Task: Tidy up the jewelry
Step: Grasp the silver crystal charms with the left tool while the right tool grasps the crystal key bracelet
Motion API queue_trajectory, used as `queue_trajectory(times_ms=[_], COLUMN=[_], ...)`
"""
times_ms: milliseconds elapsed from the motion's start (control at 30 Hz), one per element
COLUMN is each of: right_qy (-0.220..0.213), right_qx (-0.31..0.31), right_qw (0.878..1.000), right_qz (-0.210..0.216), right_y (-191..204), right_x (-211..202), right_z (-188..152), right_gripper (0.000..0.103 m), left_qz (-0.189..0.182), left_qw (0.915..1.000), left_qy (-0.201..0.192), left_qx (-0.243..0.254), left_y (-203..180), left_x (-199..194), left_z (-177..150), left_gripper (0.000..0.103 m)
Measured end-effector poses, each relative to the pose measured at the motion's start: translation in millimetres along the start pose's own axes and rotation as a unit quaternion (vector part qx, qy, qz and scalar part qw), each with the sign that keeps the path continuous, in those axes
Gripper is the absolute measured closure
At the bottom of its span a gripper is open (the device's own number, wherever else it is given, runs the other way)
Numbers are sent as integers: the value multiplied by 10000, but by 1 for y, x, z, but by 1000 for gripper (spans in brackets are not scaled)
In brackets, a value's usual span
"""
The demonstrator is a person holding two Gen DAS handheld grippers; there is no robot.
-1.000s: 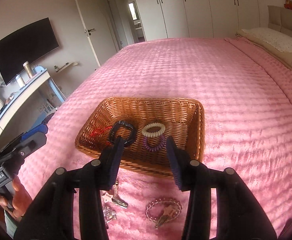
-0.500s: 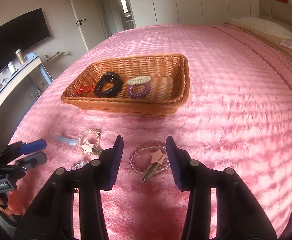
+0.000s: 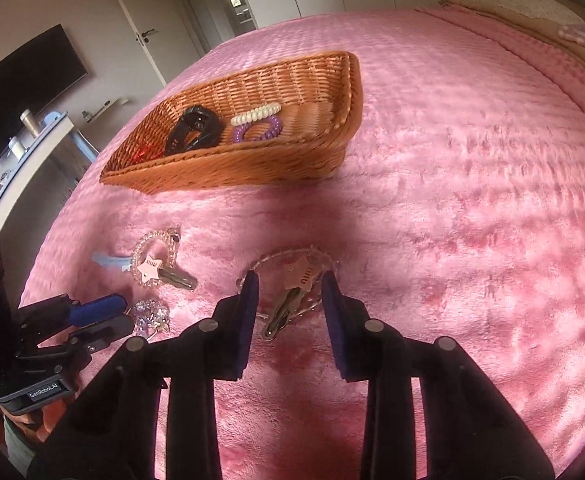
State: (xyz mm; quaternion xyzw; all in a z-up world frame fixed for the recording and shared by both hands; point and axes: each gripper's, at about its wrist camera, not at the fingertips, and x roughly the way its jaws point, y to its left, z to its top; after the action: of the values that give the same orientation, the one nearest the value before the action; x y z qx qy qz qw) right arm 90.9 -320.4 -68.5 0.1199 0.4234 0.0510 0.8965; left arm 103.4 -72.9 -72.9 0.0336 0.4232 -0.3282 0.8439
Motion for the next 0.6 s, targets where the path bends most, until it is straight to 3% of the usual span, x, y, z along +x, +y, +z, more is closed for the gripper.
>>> queue_trajectory(times_ms=[367,433,600], right_qy=[159,142,111], right_qx=[-441,-552,-560], right_qw=[9973,9964,9964], right_qz=[-570,-629,-623], right_y=[22,27,28], right_x=[26,28,28], right_z=[5,4,2], right_gripper=[75,83,84], left_qz=[5,-7,10], left_qw=[10000,10000,10000], left_qy=[12,13,30], left_qx=[45,34,2], left_y=[-3,-2,-1], left_x=[4,4,6], left_z=[-2,-3,-2], left_gripper=[78,80,87])
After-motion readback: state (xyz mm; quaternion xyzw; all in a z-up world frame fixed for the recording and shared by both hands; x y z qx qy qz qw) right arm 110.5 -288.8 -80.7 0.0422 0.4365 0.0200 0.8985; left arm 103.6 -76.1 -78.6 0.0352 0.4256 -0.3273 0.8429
